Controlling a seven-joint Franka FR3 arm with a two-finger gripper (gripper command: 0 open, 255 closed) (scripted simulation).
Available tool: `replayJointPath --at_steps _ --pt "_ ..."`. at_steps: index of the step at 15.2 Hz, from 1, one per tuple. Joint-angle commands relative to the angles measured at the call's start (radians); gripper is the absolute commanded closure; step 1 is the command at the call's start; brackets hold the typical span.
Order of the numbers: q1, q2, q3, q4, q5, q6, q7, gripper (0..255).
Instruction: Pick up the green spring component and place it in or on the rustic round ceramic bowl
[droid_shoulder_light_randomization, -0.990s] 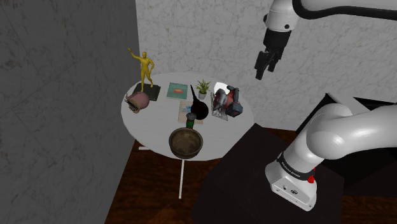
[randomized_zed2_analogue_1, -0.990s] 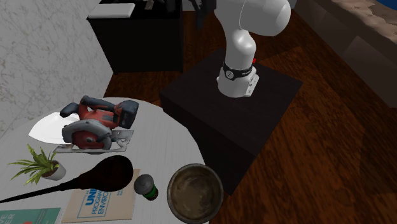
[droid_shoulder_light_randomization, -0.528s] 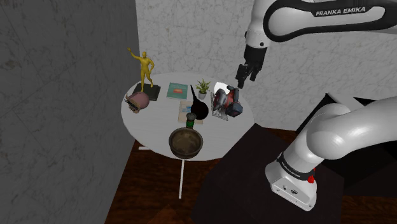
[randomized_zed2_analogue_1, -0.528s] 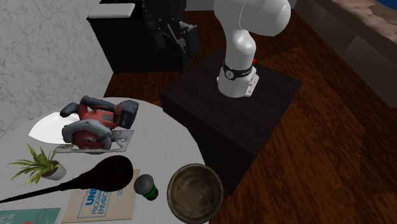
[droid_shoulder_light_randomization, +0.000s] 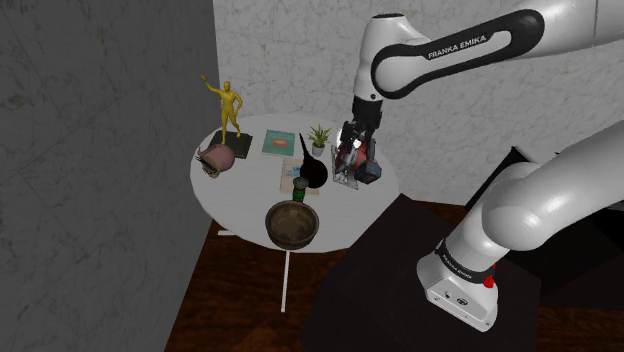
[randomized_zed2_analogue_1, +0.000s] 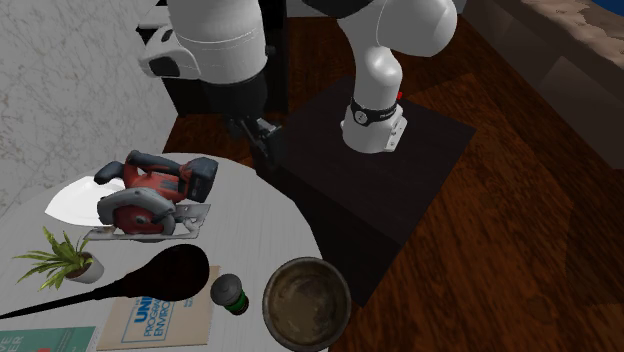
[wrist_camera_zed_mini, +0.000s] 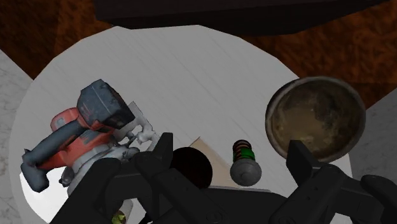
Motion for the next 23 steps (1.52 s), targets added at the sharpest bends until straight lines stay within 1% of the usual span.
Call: replayJointPath --at_steps 1,7,12,19,23 --pt "0.003 0.074 0.002 0.008 0.004 0.075 0.007 0" --pt "0.007 0.317 0.004 0.082 0.018 0.261 0.019 0" --pt "0.011 0.522 0.009 0.182 0.031 0.379 0.024 0" --pt "0.013 0.802 0.018 0.377 0.049 0.486 0.026 0" --pt "0.014 0.85 0.018 0.392 0.048 0.519 0.027 0"
